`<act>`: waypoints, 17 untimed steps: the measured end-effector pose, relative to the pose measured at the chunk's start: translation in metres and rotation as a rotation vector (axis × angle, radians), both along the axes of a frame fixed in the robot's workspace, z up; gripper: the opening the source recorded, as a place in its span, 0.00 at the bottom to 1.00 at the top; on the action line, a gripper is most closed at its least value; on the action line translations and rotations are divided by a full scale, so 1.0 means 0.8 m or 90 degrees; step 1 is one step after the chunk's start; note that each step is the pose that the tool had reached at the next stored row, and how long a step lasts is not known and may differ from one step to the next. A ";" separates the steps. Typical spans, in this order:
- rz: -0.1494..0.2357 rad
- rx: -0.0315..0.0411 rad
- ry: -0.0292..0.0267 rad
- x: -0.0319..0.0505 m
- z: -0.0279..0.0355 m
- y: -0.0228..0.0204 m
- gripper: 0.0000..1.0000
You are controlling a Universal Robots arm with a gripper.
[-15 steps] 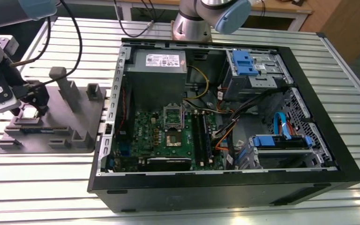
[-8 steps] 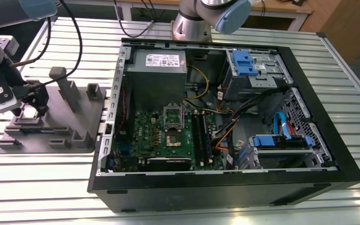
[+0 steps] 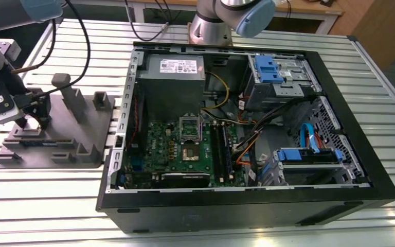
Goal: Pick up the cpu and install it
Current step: 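Pick up the cpu and move it towards the insertion slot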
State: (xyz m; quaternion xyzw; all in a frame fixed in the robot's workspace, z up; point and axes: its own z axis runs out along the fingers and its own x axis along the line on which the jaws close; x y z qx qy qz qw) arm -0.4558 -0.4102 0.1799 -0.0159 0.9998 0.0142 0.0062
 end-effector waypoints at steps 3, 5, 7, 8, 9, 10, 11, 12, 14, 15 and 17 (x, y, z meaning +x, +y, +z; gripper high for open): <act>0.000 0.0000 0.0000 0.000 0.0000 0.0000 0.50; 0.000 0.0000 0.0000 0.000 -0.0001 0.0000 0.50; 0.000 0.0000 0.0000 0.000 -0.0001 0.0000 0.50; 0.000 0.0000 0.0000 0.000 0.0000 0.0000 0.50; 0.000 0.0001 -0.0001 0.000 -0.0001 -0.0001 0.50; 0.000 0.0001 -0.0001 -0.001 -0.0001 -0.0002 0.50; 0.000 0.0000 0.0000 -0.001 0.0001 -0.0004 0.50; 0.000 0.0001 0.0000 -0.001 0.0002 -0.0005 0.50; -0.001 0.0000 0.0000 -0.002 0.0002 -0.0009 0.50; 0.000 0.0000 0.0000 -0.002 0.0003 -0.0011 0.50; 0.000 0.0001 0.0000 -0.002 0.0002 -0.0011 0.50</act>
